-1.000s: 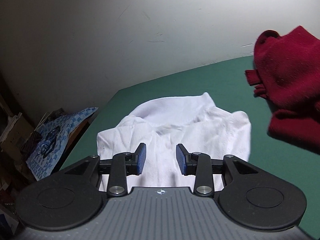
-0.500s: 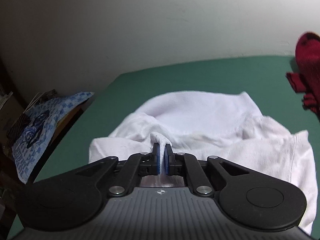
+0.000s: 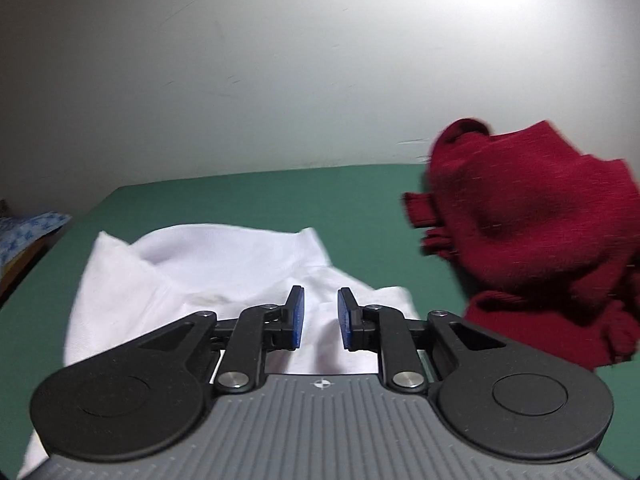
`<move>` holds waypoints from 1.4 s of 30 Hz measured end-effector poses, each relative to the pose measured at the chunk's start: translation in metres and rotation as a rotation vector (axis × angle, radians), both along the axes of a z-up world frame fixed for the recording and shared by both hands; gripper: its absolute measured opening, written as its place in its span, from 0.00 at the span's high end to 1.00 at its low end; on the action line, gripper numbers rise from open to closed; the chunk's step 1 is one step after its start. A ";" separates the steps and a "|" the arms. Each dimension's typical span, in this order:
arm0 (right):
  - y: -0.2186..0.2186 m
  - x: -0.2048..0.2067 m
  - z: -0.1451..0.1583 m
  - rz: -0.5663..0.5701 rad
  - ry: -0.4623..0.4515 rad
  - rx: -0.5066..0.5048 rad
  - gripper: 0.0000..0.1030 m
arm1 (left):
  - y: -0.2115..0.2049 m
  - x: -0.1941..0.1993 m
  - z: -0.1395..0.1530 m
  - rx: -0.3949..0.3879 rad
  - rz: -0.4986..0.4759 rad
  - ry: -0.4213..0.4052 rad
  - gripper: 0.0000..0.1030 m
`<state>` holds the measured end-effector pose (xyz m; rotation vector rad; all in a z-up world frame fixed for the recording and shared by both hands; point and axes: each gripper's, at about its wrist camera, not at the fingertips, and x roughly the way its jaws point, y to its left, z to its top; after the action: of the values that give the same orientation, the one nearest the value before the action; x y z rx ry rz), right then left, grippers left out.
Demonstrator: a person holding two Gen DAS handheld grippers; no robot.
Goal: Fold clothes
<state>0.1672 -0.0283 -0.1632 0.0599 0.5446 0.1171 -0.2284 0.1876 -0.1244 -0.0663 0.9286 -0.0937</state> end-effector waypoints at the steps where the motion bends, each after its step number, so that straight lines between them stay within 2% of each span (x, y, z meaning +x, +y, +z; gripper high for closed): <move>1: -0.010 -0.005 0.003 -0.002 0.004 0.043 0.66 | 0.004 -0.003 0.003 0.019 0.014 -0.014 0.87; 3: -0.033 -0.015 0.006 0.075 0.056 0.184 0.62 | 0.012 -0.005 0.004 0.059 0.050 -0.022 0.74; 5: -0.044 -0.023 0.003 0.167 0.129 0.265 0.62 | 0.021 -0.004 0.000 0.074 0.080 -0.021 0.69; 9: -0.025 -0.035 -0.013 0.268 0.191 0.196 0.59 | 0.032 0.008 -0.016 0.008 0.092 0.040 0.68; 11: -0.021 -0.039 -0.015 0.275 0.184 0.179 0.78 | 0.026 0.012 -0.020 0.028 0.079 0.051 0.70; 12: -0.024 -0.042 -0.010 0.275 0.160 0.201 0.93 | 0.020 0.013 -0.020 0.050 0.068 0.047 0.71; 14: -0.031 -0.050 0.003 0.280 0.106 0.237 0.93 | 0.013 0.012 -0.018 0.061 0.056 0.036 0.72; 15: -0.033 -0.052 0.008 0.284 0.094 0.225 0.93 | 0.011 0.012 -0.017 0.054 0.056 0.034 0.77; 17: -0.032 -0.053 0.007 0.281 0.119 0.164 0.93 | 0.009 0.012 -0.015 0.035 0.060 0.034 0.78; 21: -0.029 -0.055 0.005 0.273 0.170 0.041 0.85 | 0.003 0.010 -0.013 -0.010 0.049 0.032 0.78; 23: -0.032 -0.057 0.001 0.210 0.175 0.008 0.78 | -0.003 0.010 -0.014 -0.009 0.030 0.039 0.78; 25: -0.039 -0.070 0.009 0.113 0.092 0.016 0.65 | -0.008 0.008 -0.013 -0.010 0.016 0.041 0.78; 26: -0.040 -0.078 0.014 0.091 0.051 0.028 0.62 | -0.010 0.007 -0.013 -0.015 0.012 0.040 0.78; 28: -0.037 -0.088 0.023 0.174 0.047 0.097 0.62 | -0.013 0.005 -0.013 -0.022 0.008 0.040 0.78; 30: -0.022 -0.097 0.025 0.307 0.100 0.150 0.62 | -0.017 0.004 -0.015 -0.019 0.002 0.043 0.78; 33: 0.004 -0.105 0.010 0.479 0.275 0.205 0.62 | -0.022 0.002 -0.018 0.002 -0.006 0.052 0.78; 34: 0.008 -0.107 0.003 0.479 0.320 0.231 0.62 | -0.024 0.002 -0.020 0.010 -0.007 0.055 0.82; 36: 0.013 -0.111 -0.010 0.439 0.386 0.279 0.62 | -0.026 0.003 -0.020 0.010 -0.003 0.058 1.00; 39: 0.017 -0.110 -0.023 0.376 0.418 0.357 0.62 | -0.026 0.001 -0.018 0.001 0.003 0.050 1.00; 42: 0.022 -0.105 -0.030 0.376 0.420 0.409 0.85 | -0.028 -0.002 -0.018 0.026 -0.002 0.052 1.00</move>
<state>0.0623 -0.0064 -0.1933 0.3875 0.9424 0.5915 -0.2306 0.1600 -0.1424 -0.0440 0.9820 -0.0821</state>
